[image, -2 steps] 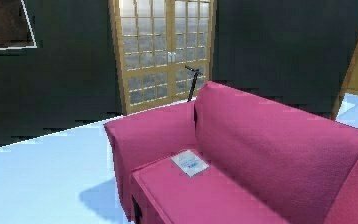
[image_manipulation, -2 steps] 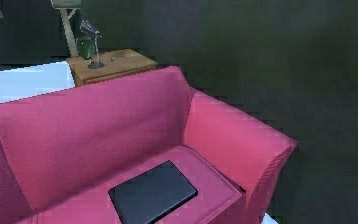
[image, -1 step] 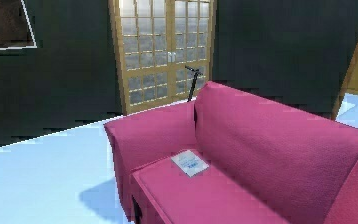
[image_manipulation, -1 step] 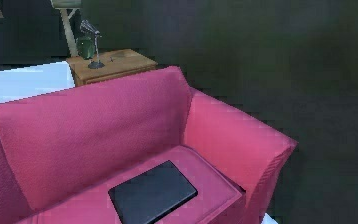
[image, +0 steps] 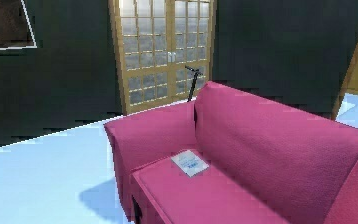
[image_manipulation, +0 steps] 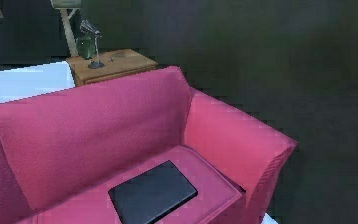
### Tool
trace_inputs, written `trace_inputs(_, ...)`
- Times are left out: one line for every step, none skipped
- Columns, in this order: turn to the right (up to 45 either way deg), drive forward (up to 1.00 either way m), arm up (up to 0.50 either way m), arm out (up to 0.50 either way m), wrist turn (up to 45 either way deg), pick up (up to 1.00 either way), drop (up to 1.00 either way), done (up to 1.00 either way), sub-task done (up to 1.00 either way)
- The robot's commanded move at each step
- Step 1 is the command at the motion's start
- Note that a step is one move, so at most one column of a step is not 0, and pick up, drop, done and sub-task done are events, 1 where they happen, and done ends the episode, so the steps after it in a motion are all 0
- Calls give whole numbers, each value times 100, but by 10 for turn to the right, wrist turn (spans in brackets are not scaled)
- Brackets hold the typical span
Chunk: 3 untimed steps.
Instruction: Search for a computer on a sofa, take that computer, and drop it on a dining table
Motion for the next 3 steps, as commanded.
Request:
trace_inputs(0, 0, 0, 28, 0, 0, 0, 0, 0)
trace_inputs(0, 0, 0, 0, 450, 0, 0, 0, 0)
trace_inputs(0, 0, 0, 0, 450, 0, 0, 0, 0)
